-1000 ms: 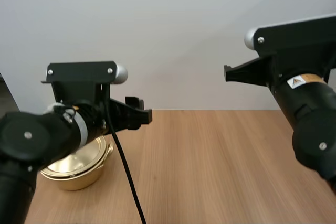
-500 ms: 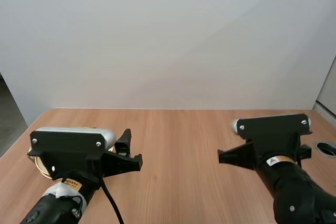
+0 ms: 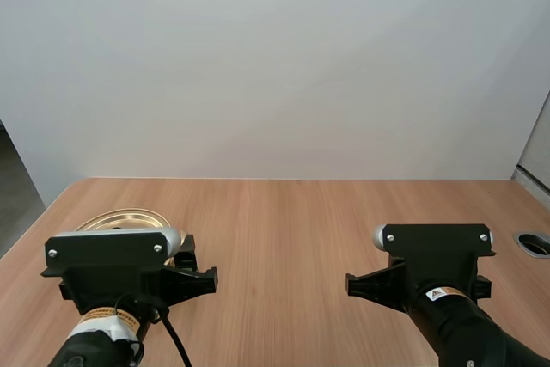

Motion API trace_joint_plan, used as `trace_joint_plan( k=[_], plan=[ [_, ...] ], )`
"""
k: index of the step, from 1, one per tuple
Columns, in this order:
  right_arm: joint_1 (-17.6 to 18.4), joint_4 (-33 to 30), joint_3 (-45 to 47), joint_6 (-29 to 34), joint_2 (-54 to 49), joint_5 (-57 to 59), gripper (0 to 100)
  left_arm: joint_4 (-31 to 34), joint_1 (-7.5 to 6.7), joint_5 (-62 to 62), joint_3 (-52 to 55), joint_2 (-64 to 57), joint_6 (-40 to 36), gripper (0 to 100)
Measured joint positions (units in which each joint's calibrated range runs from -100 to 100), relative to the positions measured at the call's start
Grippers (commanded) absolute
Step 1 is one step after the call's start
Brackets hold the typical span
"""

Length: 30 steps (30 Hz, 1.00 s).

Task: Open the pot, put the car inside, and close it

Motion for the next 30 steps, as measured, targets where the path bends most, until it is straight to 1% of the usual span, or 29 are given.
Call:
trace_joint_plan(
  k=[4, 9, 14, 16, 17, 18, 19, 24, 30],
  plan=[
    [0.0, 0.0, 0.0, 0.0, 0.0, 0.0, 0, 2.2, 0.00, -0.3, 0.0, 0.0, -0.7, 100],
    [0.0, 0.4, 0.0, 0.2, 0.0, 0.0, 0, 2.2, 0.00, -0.3, 0.0, 0.0, -0.8, 100],
    [0.0, 1.0, 0.0, 0.8, 0.0, 0.2, 0, 0.4, 0.00, 2.7, 0.0, 0.0, -0.9, 100],
    [0.0, 1.0, 0.0, 0.8, 0.0, 0.2, 0, 0.4, 0.00, 2.7, 0.0, 0.0, -0.8, 62],
    [0.0, 1.0, 0.0, 0.8, 0.0, 0.2, 0, 0.3, 0.00, 2.7, 0.0, 0.0, -0.8, 36],
    [0.0, 1.0, 0.0, 0.8, 0.0, 0.2, 0, -0.1, 0.00, 2.9, 0.0, 0.0, -0.9, 9],
    [0.0, 1.0, 0.0, 0.8, 0.0, 0.2, 0, -0.5, 0.00, 3.1, 0.0, 0.0, -1.2, 0],
    [0.0, 1.0, 0.0, 0.8, 0.0, 0.2, 0, -1.3, 0.00, 4.1, 0.0, 0.0, -3.4, 0],
    [0.0, 1.0, 0.0, 0.8, 0.0, 0.3, 0, -1.3, 0.00, 3.9, 0.0, 0.0, -3.3, 0]
  ],
)
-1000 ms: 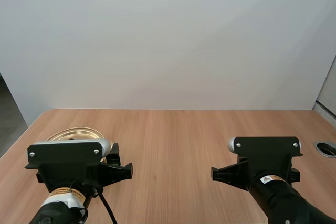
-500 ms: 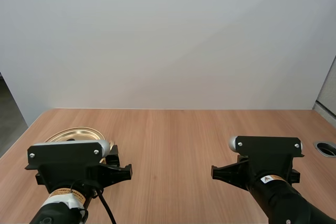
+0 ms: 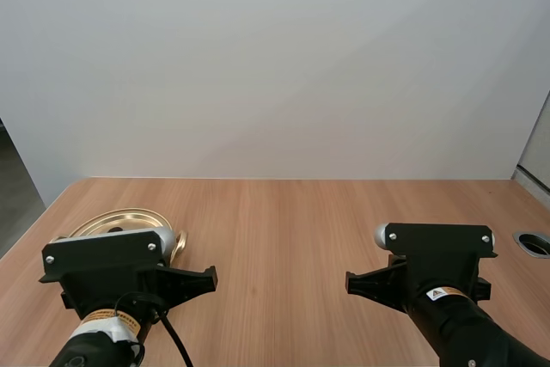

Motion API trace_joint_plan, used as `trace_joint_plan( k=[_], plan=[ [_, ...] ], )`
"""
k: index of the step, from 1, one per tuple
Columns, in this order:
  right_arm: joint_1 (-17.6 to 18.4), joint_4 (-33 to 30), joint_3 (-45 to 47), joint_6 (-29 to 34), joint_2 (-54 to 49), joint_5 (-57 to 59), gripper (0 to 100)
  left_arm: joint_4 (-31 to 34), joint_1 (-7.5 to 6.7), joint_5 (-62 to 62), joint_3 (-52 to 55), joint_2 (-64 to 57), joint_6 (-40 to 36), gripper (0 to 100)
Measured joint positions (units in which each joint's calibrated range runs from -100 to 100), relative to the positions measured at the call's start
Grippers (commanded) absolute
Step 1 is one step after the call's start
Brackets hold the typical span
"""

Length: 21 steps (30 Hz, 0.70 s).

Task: Open the pot, put the car inside, and close it

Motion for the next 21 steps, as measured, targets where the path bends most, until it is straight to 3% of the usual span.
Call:
trace_joint_plan(
  k=[5, 10, 15, 21],
  plan=[
    [0.2, 0.0, 0.0, 0.0, -0.4, 0.0, 0, 0.0, 0.00, -0.2, 0.0, 0.0, 0.0, 0],
    [3.4, -3.3, 0.0, 0.1, -7.0, 6.0, 0, 0.0, 0.00, -0.2, 0.0, 0.0, 0.0, 0],
    [6.0, -9.1, 0.0, 4.3, -16.3, 14.2, 0, 0.0, 0.00, -0.2, 0.0, 0.0, 0.0, 0],
    [6.0, -14.8, 0.0, 10.1, -18.9, 13.6, 0, 0.0, 0.00, -0.2, 0.0, 0.0, 0.0, 0]
  ],
)
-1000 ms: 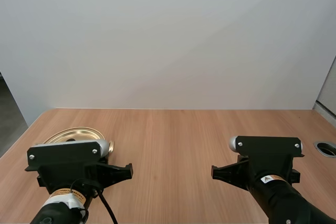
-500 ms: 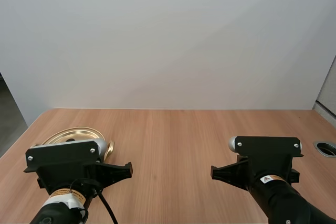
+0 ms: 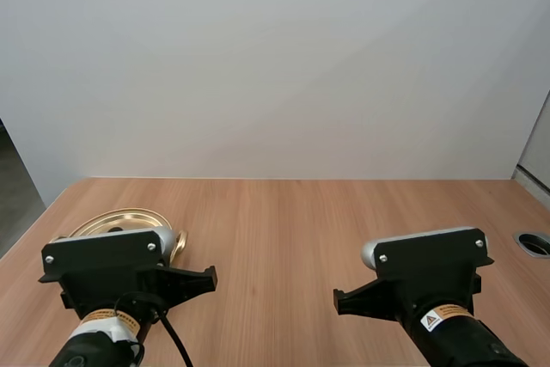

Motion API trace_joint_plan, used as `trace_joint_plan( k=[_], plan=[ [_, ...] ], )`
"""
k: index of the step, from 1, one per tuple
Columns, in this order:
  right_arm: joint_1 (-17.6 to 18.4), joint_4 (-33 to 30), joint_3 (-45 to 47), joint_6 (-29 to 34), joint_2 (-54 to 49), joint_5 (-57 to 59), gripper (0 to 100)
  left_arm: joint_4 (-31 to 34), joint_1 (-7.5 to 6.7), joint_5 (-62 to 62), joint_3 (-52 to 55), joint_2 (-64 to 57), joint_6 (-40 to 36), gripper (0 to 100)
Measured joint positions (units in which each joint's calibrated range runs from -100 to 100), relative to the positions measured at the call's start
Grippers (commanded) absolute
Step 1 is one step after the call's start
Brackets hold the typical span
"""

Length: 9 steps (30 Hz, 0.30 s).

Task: Open the pot, put the car inside, and close it

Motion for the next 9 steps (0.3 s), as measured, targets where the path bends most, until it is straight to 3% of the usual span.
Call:
trace_joint_plan(
  k=[4, 9],
  plan=[
    [0.0, -3.0, 0.0, 9.1, 0.0, 1.5, 0, 0.0, 0.00, 0.0, 0.0, 0.0, 0.0, 0],
    [0.0, -2.8, 0.0, 11.5, 0.0, 1.5, 0, 0.0, 0.00, 0.0, 0.0, 0.0, 0.0, 0]
  ],
)
